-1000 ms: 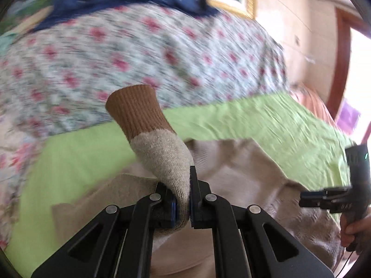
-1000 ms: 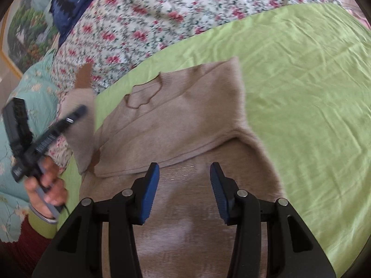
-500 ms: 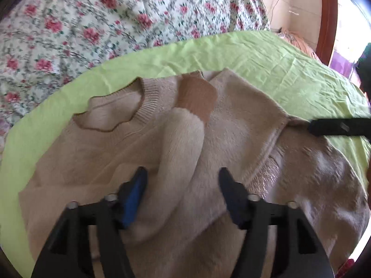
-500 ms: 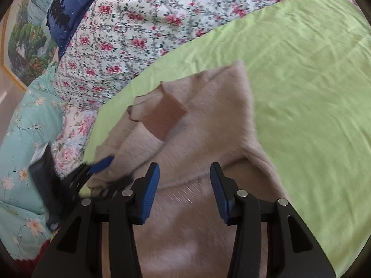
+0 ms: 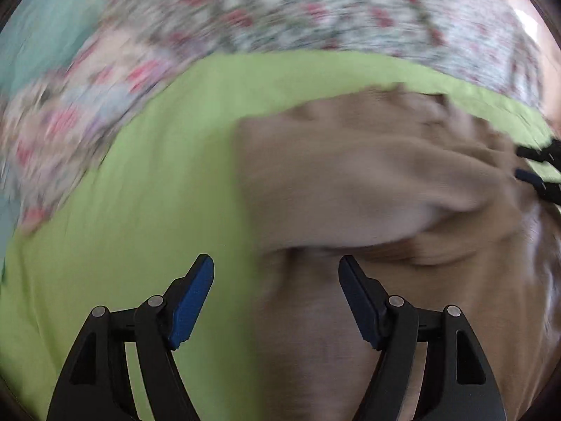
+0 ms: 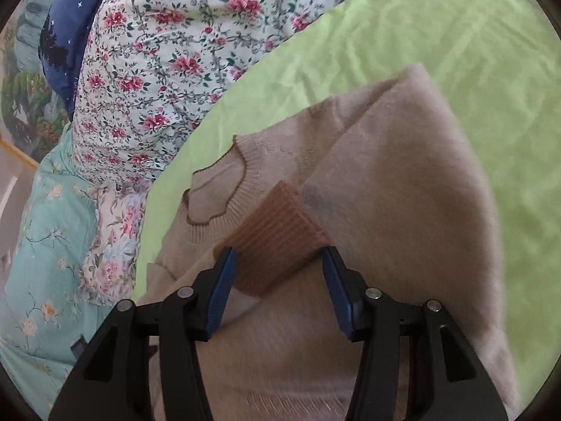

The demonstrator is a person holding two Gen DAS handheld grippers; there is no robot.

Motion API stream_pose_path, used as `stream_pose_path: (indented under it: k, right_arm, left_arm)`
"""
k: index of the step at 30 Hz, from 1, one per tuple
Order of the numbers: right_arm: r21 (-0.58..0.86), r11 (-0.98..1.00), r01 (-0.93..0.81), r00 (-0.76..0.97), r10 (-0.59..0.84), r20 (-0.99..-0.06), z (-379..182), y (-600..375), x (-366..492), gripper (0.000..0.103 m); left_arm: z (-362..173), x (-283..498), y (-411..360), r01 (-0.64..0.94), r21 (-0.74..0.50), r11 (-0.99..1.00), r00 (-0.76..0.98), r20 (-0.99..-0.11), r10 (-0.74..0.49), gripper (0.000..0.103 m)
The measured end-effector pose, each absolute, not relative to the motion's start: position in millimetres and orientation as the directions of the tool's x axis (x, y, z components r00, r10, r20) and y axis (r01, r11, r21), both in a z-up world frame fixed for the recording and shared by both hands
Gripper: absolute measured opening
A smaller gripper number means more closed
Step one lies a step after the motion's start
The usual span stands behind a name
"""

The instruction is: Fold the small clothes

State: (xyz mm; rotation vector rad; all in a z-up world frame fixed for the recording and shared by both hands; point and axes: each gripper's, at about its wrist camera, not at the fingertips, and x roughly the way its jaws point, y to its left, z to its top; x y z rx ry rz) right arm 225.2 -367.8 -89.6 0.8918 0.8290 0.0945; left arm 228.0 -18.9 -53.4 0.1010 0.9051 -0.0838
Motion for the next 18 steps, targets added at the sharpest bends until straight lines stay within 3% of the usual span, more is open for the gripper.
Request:
stream_pose_path:
  k: [2,5,6,8,11,13,15,16,18]
  right_arm:
    - [0.733,0.645,0.215,0.692,0.43,-0.58,-84,-361,234,0.0]
    - [0.73,0.672,0.128,0.74,0.425,-0.521,-44,-352,225,0.0]
    - [0.738,0.672,0.067,0.785,0.421,-0.454,-18,-352,212,0.0]
    - [0.731,0.682,0.021,0.832,0.394,-0.391,13,-358,191,0.0]
    - [0.675,0.728,0.12,0.842,0.286,-0.458,21,-373,179,0.001]
    - [0.646,0.729,0.227,0.783,0.258,-0.566,-7,-384,190,0.012]
    - [0.688,0.673,0.273,0.744,0.306,-0.594,-36,-390,200,0.055]
    - [0.7,0.661,0.272,0.739,0.322,-0.591,-46,-390,204,0.062]
    - [0.688,0.674,0.268,0.72,0.334,-0.608,-58,-383,214,0.063]
  left_arm:
    - [-62,235,-12,0.097,0.029,0.995,0.595,-0.803,-0.034,0.074]
    - [-68,246,-17,0.097,0.037,0.995,0.585,-0.811,-0.027,0.074]
    - [-69,249,-21,0.096,0.05,0.994,0.589,-0.808,-0.016,0.073]
    - [-69,255,-22,0.069,0.072,0.995,0.599,-0.801,0.016,0.064]
    - [-68,254,-16,0.019,0.068,0.998,0.603,-0.797,0.043,0.061]
    - [-68,249,-20,0.032,0.071,0.997,0.604,-0.796,0.037,0.061]
    - [-68,246,-23,0.031,0.095,0.995,0.608,-0.792,0.056,0.061]
    - [-67,246,-23,0.029,0.094,0.995,0.608,-0.792,0.057,0.061]
    - [-67,246,-20,0.022,0.084,0.996,0.605,-0.795,0.054,0.061]
